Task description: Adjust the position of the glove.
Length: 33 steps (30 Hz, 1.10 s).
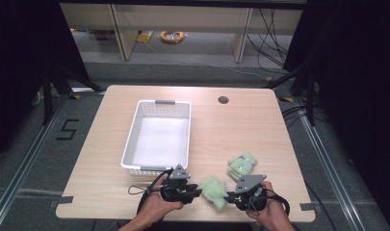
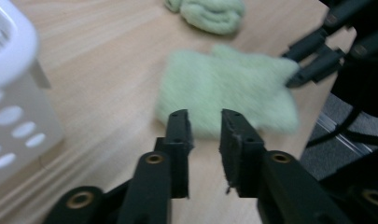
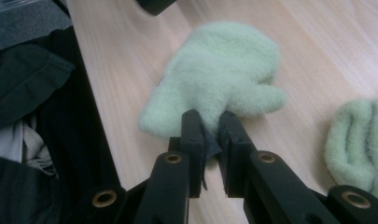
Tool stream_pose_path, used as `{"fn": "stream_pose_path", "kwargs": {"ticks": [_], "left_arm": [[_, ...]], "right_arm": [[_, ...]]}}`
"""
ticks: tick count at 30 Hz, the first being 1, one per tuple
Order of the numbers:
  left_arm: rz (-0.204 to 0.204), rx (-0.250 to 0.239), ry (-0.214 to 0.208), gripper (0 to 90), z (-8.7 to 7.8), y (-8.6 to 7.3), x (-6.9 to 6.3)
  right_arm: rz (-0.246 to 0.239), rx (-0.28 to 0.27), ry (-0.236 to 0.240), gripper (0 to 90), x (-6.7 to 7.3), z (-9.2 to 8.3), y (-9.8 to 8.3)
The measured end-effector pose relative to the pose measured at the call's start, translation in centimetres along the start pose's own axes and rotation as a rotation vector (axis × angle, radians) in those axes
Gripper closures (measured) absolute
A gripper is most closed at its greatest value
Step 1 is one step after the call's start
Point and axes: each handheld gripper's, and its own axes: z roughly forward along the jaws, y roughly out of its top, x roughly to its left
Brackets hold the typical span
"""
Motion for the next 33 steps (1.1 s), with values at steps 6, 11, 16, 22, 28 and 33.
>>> {"fn": "stream_pose_path", "kwargs": {"ticks": [6,11,16,22,28,33], "left_arm": [[0.029,0.048,0.011,58.2,1.6,1.0,0.3],[0.016,0.071,0.001,54.7,2.7,1.9,0.5],[-0.001,0.107,-0.033,64.2,3.9,1.5,0.8],[0.008,0.087,-0.050,80.5,3.2,1.2,0.1],[-0.009,0.027,-0.076,81.2,1.5,0.8,-1.1],[-0.012,0.036,-0.074,81.3,1.5,-0.1,-1.3]], "right_arm": [[-0.020,0.000,0.051,82.5,-0.4,-0.2,-0.5],[-0.024,-0.005,0.062,82.4,-0.5,-0.2,-0.7],[-0.036,-0.008,0.067,82.2,-0.9,-0.1,-0.8],[0.001,-0.010,0.059,82.2,-1.7,-0.1,-1.0],[0.019,-0.008,0.044,81.9,-2.5,-0.7,-0.8],[-0.055,0.034,0.081,80.9,-3.4,0.0,0.1]]}}
